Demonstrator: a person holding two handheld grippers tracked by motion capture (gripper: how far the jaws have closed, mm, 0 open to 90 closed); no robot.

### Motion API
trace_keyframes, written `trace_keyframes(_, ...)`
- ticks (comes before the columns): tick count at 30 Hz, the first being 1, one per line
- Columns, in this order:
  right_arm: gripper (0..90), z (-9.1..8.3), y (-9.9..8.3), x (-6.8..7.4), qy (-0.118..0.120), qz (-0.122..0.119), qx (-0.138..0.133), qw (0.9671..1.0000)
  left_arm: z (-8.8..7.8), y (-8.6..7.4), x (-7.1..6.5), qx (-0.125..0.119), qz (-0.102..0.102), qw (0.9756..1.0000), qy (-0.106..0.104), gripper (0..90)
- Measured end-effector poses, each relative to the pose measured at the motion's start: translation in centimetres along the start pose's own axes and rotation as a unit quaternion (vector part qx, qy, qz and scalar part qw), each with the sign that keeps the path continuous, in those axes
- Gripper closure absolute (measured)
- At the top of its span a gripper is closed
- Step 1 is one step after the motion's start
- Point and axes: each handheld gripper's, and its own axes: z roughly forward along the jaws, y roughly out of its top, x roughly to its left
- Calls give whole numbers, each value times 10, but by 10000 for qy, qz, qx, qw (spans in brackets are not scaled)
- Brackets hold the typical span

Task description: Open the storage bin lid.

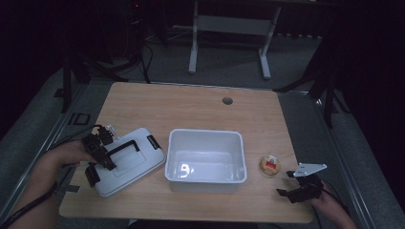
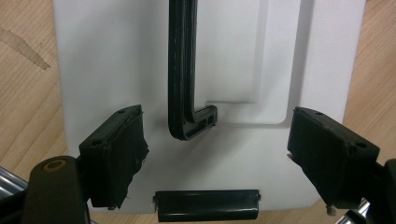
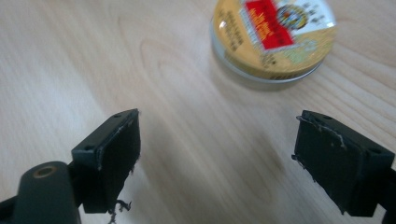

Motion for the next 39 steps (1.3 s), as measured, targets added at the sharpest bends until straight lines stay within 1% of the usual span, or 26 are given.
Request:
trace_keyframes(1,142,-1,6,2,34,-287,406,9988,0,0,0,-20,-16,10000,-34,184)
trace_keyframes(4,142,-3,13,4,6,-706,910,9933,2,0,0,-2,-54,10000,-49,184)
trace_keyframes(5,142,-3,13,4,6,-706,910,9933,2,0,0,-2,-54,10000,-49,183)
trace_keyframes(6,142,-4,19,6,13,-1018,1241,9870,3,0,0,48,-13,10000,-34,184)
trace_keyframes(9,145,-6,27,8,93,-1207,1529,9808,2,-1,0,53,-25,10000,-27,184)
trace_keyframes(12,145,-7,34,9,274,-1231,1902,9736,-1,-1,-2,44,-7,10000,-40,184)
trace_keyframes(13,145,-7,34,9,274,-1231,1902,9736,-1,-1,-2,44,-7,10000,-40,184)
trace_keyframes(14,145,-7,39,10,283,-1314,2155,9672,-2,0,-2,50,51,10000,-7,184)
trace_keyframes(15,146,-6,40,10,300,-1315,2253,9649,-2,0,-2,50,51,10000,-7,184)
trace_keyframes(16,146,-6,42,10,328,-1341,2369,9617,-3,0,-3,56,17,10000,-11,184)
trace_keyframes(17,151,-5,44,11,338,-1357,2509,9579,-4,0,-3,77,46,10000,15,184)
trace_keyframes(21,157,-3,53,13,343,-1566,3055,9386,-5,0,-4,91,51,9999,2,184)
trace_keyframes(22,157,-3,56,13,341,-1601,3127,9357,-5,0,-4,81,35,10000,-14,184)
trace_keyframes(24,161,-4,62,12,351,-1673,3202,9318,-5,0,-4,83,35,10000,4,184)
trace_keyframes(26,181,-5,66,12,433,-1722,3343,9256,-4,-1,-3,118,41,9999,-20,183)
trace_keyframes(27,181,-6,68,13,420,-1810,3409,9216,-4,-1,-3,137,51,9999,-9,184)
trace_keyframes(28,180,-5,69,14,410,-1851,3464,9187,-3,-1,-3,157,37,9999,-21,184)
trace_keyframes(29,180,-5,69,14,410,-1851,3464,9187,-3,-1,-3,157,37,9999,-21,184)
trace_keyframes(30,139,-5,72,15,477,-1824,3630,9125,-3,-1,-3,178,42,9998,-12,184)
trace_keyframes(32,169,-4,74,14,426,-1682,3687,9132,-5,-1,-4,145,39,9999,-24,184)
trace_keyframes(33,169,-3,75,13,399,-1656,3728,9122,-5,-1,-4,130,41,9999,-18,184)
trace_keyframes(35,153,-1,75,12,389,-1690,3839,9069,-6,-1,-4,123,45,9999,-28,184)
trace_keyframes(36,152,-1,75,12,371,-1796,3840,9049,-7,-1,-4,120,28,9999,-19,183)
trace_keyframes(37,146,-1,75,13,332,-1896,3807,9045,-7,-1,-4,120,28,9999,-19,184)
trace_keyframes(38,136,-2,76,12,307,-1932,3771,9053,-7,-2,-4,107,37,9999,-32,184)
trace_keyframes(39,136,-2,78,11,263,-1947,3715,9074,-7,-2,-4,111,35,9999,-27,184)
